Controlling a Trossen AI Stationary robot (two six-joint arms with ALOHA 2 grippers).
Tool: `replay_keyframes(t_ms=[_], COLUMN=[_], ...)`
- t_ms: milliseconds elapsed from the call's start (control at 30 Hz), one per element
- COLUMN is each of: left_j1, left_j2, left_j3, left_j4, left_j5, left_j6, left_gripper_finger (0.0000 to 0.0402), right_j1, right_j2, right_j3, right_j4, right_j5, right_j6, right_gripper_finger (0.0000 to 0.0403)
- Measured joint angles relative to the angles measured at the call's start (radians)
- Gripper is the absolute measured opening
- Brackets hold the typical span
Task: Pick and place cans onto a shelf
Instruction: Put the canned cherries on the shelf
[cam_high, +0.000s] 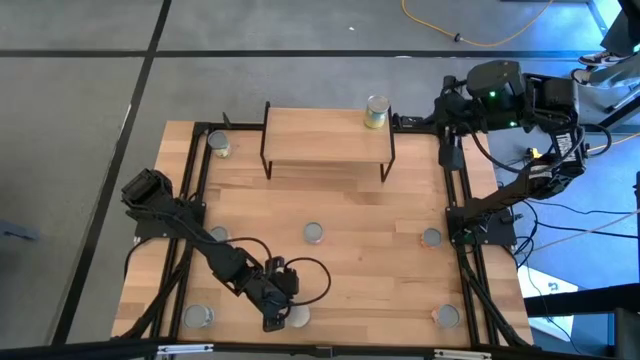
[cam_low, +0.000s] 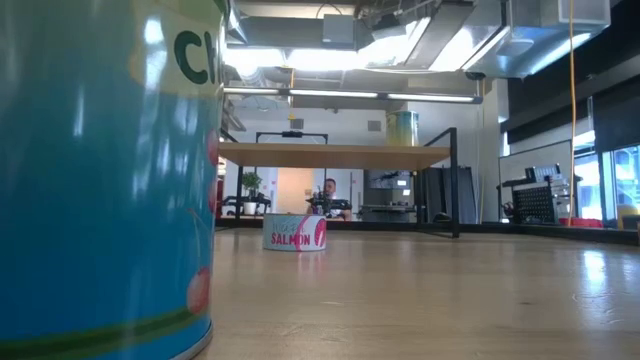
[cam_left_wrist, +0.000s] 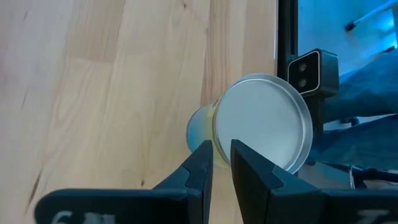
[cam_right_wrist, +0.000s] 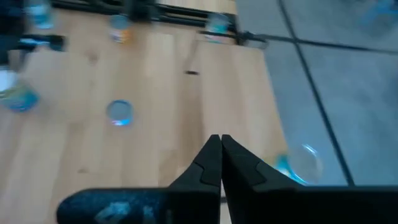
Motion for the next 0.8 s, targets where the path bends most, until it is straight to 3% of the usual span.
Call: replay_keyframes(t_ms=[200,467,800], left_j1=[0.000,0.000,0.000], left_j2=[0.000,0.000,0.065], left_j3=[0.000,0.000,0.004], left_j4=[0.001,0.002,0.103], left_j5=[-0.004,-0.023,0.043], left_j6=[-0.001,-0.002,-0.001], left_gripper_finger=[0.0050,0.0050,0.0050], right_j1=[0.000,0.000,0.000], right_j2=[0.000,0.000,0.000], right_j3=[0.000,0.000,-0.001], right_j4=[0.000,0.000,0.000], right_j5=[-0.134,-0.214,-0.219], right_j6=[-0.031,-0.033,-0.036], right_gripper_finger=[0.0007,0.0007,0.0007])
